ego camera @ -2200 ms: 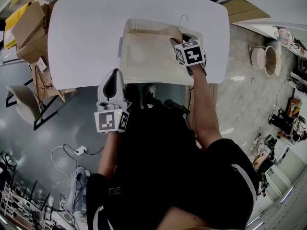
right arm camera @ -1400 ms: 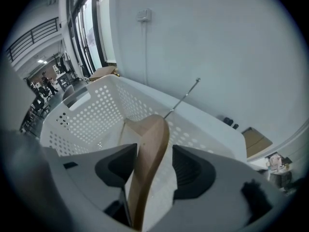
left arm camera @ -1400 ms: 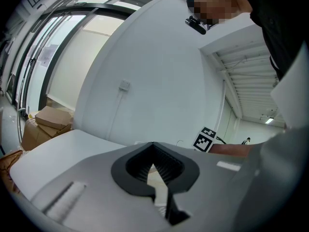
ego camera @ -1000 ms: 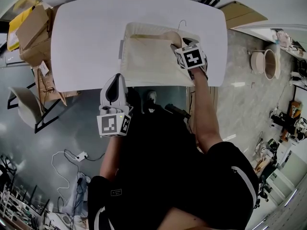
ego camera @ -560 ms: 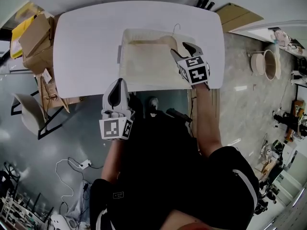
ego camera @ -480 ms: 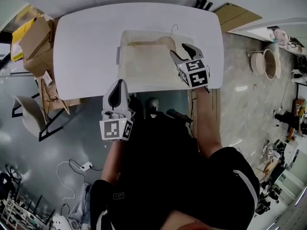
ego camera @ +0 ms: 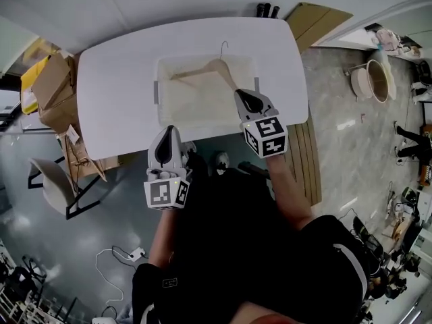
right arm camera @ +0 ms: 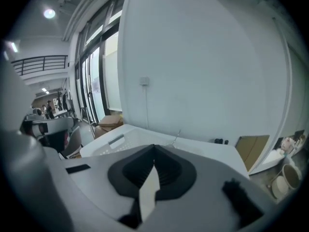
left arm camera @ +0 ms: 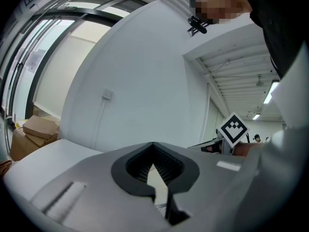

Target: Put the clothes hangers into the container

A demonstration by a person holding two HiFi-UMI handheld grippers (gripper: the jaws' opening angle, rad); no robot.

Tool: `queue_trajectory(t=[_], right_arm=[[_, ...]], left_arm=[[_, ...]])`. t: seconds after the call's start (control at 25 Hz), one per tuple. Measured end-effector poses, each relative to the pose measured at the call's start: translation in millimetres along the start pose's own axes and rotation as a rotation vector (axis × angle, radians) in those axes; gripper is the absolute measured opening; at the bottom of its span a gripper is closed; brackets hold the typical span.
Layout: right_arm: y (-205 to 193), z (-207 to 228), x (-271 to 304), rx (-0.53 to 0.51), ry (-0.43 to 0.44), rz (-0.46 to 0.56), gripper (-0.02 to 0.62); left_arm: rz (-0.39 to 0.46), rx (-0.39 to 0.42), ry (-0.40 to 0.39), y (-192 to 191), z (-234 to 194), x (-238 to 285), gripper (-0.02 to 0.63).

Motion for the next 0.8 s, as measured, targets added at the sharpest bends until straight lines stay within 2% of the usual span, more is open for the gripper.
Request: queue_trajectory(t=[0.12, 0.44, 0.8], right_arm=[[-3, -2, -17, 0.048, 0.006, 0.035, 0.017], [-5, -2, -56, 0.083, 0.009, 0.124, 0.015], [-6, -6, -77, 0.07, 0.035, 0.165, 0.015]], left_arm=[[0.013, 0.012, -0.017, 5, 11, -3, 0.005], [0.016, 0.028, -0.032, 6, 37, -15, 0.005], [0.016, 0.046, -0.051, 2, 65, -17, 0.006]])
Point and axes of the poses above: the fingertips, and each gripper's own axes: x forward along the fingers, z to its right, y out of its top, the point moved 8 cm from there along -x, backward along the fingers, and after that the axes turned 6 degrees about z, right-handed, at the moved point
